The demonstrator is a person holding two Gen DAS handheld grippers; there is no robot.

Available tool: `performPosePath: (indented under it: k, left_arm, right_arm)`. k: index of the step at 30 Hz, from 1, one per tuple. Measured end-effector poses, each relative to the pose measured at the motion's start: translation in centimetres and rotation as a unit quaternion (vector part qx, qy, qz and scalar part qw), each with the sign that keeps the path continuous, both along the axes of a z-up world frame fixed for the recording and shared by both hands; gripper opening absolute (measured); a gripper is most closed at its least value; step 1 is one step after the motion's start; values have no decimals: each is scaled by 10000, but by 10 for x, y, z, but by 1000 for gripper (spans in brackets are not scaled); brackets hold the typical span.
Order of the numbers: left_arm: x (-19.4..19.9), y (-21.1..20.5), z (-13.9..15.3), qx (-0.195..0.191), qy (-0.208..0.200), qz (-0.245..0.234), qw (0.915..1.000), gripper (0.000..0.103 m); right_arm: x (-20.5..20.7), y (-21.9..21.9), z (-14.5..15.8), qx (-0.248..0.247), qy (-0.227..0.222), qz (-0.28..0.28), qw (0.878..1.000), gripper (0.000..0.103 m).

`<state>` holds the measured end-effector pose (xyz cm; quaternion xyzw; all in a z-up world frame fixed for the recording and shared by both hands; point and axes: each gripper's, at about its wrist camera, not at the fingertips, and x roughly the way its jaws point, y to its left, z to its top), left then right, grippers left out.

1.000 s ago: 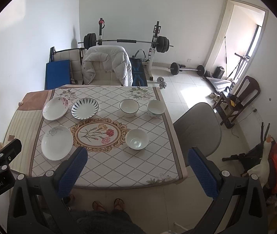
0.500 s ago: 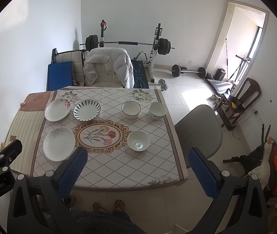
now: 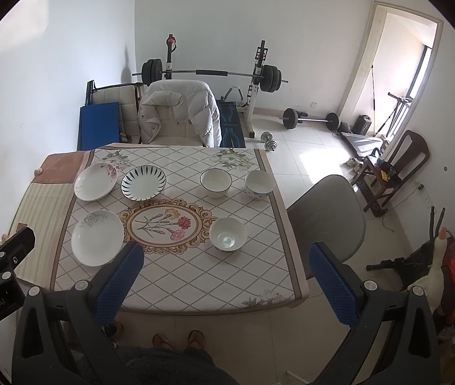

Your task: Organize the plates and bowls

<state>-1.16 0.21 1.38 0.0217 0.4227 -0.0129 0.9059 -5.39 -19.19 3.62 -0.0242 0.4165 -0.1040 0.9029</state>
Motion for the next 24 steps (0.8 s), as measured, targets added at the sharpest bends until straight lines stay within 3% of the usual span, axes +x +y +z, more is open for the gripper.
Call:
performPosePath:
  k: [24]
  left_arm:
    - [1, -4, 0, 7, -3, -26, 10000, 103]
  right_arm:
    - [4, -2, -1, -22, -6, 0, 10000, 103]
